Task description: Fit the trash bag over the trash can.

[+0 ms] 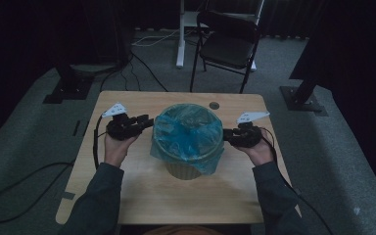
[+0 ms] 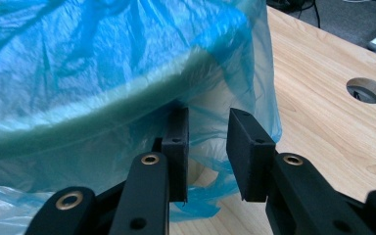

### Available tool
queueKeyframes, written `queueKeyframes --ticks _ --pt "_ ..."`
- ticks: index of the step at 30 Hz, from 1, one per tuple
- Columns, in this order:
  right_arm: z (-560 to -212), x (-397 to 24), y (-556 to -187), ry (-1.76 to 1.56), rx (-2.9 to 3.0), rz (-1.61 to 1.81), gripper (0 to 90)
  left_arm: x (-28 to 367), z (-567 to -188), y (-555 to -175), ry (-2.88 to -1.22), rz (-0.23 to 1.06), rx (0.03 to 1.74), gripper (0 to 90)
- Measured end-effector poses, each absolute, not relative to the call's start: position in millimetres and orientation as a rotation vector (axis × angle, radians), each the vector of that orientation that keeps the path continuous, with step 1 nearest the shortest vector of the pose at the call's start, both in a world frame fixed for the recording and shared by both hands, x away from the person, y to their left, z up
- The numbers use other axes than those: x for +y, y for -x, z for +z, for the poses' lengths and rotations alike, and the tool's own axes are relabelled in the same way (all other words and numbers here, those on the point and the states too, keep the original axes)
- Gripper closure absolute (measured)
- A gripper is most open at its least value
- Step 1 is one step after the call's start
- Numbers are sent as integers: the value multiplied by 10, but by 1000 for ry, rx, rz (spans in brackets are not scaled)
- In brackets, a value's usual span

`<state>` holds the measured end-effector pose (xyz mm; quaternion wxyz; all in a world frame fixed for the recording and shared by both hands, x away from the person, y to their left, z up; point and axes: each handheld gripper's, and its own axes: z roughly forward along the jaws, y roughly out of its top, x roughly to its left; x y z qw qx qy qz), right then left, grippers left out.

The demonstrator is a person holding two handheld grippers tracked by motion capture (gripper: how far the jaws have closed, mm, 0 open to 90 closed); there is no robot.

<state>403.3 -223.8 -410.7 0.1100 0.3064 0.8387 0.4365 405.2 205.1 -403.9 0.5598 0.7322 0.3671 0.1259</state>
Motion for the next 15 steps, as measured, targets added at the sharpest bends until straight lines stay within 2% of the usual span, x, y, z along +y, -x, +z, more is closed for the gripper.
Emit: queueKeyframes --ticks 6,15 --pt "-4135 -2234 -4052 -906 2474 1283 706 2020 -3888 -3995 -1722 322 812 611" --pt "-4154 -2232 -4057 -905 2482 1278 706 1742 -3609 -4010 -1774 333 694 605"
